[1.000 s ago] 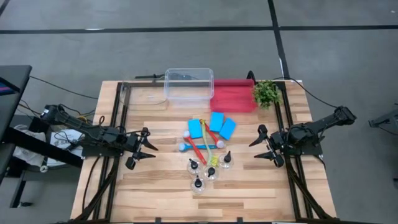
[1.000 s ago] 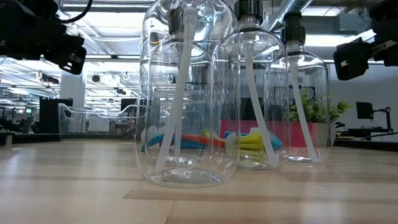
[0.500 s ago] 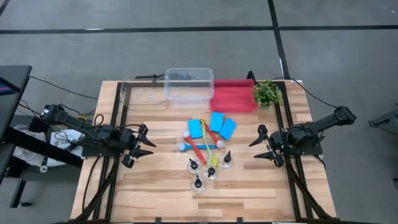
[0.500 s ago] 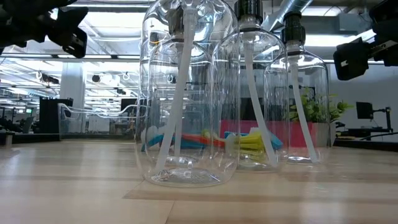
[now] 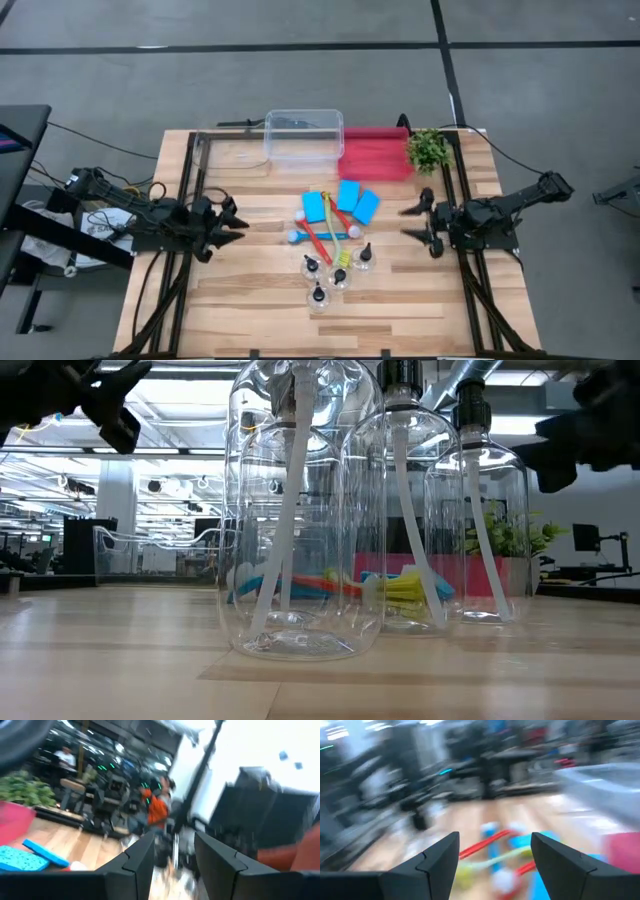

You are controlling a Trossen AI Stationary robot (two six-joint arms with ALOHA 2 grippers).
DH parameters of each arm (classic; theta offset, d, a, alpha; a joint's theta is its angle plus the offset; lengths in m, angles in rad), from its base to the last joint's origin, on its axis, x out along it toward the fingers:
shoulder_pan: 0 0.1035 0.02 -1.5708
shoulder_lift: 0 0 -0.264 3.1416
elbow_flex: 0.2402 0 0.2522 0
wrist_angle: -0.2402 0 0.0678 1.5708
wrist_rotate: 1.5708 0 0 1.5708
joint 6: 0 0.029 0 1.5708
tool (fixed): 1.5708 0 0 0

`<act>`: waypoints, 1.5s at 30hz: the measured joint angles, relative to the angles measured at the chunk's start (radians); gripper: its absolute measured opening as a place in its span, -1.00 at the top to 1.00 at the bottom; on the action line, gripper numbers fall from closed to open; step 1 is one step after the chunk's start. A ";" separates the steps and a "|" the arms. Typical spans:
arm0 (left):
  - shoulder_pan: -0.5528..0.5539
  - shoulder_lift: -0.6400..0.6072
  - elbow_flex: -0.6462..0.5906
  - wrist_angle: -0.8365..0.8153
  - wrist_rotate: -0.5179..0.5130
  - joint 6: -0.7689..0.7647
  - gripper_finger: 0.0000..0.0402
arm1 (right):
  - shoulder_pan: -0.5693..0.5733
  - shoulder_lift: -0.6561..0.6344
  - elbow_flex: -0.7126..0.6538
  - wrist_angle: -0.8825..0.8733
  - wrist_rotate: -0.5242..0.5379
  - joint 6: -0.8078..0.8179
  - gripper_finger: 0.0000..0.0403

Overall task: Pick & Place Kitchen Sink Supplies
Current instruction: Put the transparent bottle into the red bin

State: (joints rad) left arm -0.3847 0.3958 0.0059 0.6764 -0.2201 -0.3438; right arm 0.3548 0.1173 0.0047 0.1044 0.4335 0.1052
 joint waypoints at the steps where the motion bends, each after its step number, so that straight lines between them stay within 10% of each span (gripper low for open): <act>1: 0.000 0.000 0.000 0.021 -0.035 -0.018 0.30 | -0.006 -0.001 0.000 0.028 0.051 0.000 -0.19; 12: 0.037 0.000 0.000 0.416 -0.375 0.148 0.30 | -0.089 -0.002 0.034 0.510 0.223 0.000 -0.19; 25: 0.211 0.050 0.056 0.548 -0.272 0.239 0.30 | -0.146 -0.001 0.043 1.078 0.325 -0.076 -0.19; 32: 0.274 0.177 0.134 0.550 -0.257 0.287 0.30 | -0.180 0.000 0.043 0.946 0.449 -0.019 -0.19; 45: 0.217 0.305 0.153 0.491 -0.105 0.219 0.11 | -0.037 0.001 0.045 0.384 0.011 0.142 -0.19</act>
State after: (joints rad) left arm -0.1676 0.7003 0.1589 1.1676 -0.3255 -0.1246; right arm 0.3178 0.1185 0.0494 0.4882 0.4450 0.2467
